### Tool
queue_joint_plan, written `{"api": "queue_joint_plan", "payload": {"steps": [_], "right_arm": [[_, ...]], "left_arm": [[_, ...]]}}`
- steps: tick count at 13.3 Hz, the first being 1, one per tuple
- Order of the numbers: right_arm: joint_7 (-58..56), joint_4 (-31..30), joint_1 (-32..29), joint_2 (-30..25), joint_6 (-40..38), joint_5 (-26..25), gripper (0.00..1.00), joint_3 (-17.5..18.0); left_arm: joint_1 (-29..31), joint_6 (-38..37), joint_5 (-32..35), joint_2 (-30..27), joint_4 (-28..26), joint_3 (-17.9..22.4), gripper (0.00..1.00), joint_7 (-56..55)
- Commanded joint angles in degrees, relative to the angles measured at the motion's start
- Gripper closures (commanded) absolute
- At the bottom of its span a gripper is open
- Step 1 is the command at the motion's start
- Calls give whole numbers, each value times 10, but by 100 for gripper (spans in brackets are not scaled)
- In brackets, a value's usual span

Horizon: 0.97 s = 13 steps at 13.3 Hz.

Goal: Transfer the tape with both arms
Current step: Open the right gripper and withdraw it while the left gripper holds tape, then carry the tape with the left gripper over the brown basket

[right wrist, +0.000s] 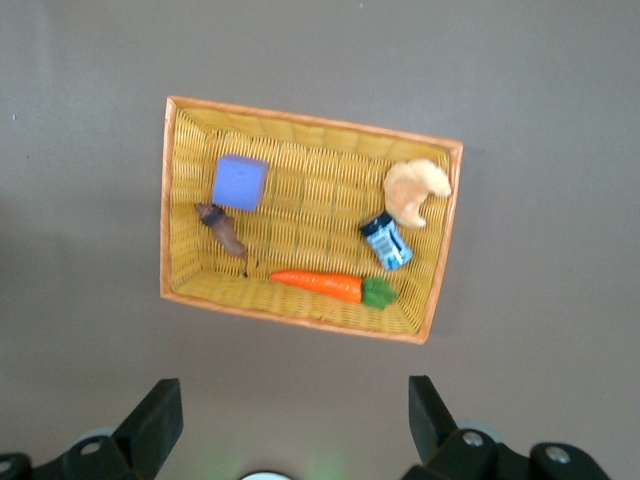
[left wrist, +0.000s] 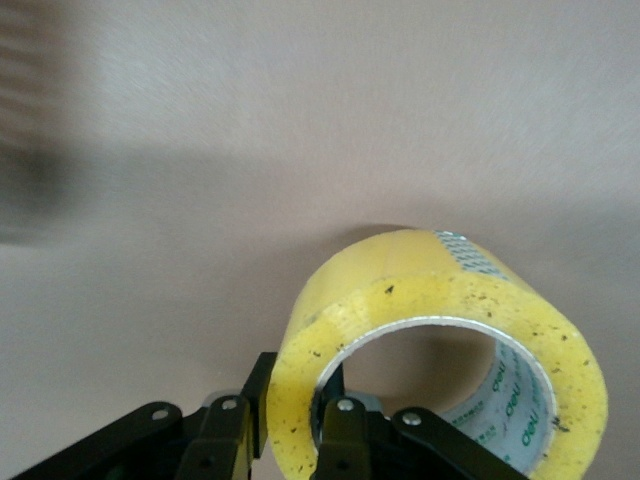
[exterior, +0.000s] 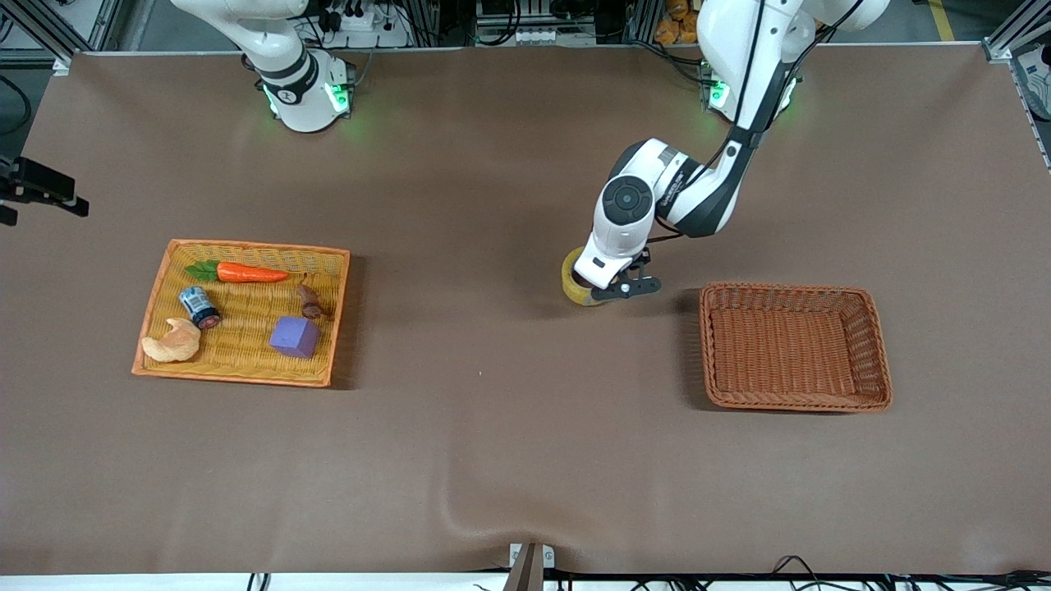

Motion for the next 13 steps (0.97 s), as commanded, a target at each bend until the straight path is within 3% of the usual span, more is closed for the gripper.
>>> {"api": "queue_joint_plan", "payload": {"steps": [1,3,5,9,13], "right_arm": [[25,-19,4,-24,-4,-10,0,12],[24,-7,16,-20,-16,-25,0,11],[26,-2,31,-15,-20,-42,0,9],[27,-3,30,-15,-15,-42,0,9],[29,-2,31,-16,-9,-30,0,9]], "left_arm": [[30,-75,-10,-90,-8,4,100,-18],[93,-141,-10,-135,3,4,100,-24],[173,-218,-10,-144,30,3,100,-23],[316,-228,-10,-135,37,2,100,-25],[402,-212,-13,-113,34,0,100,-23]]}}
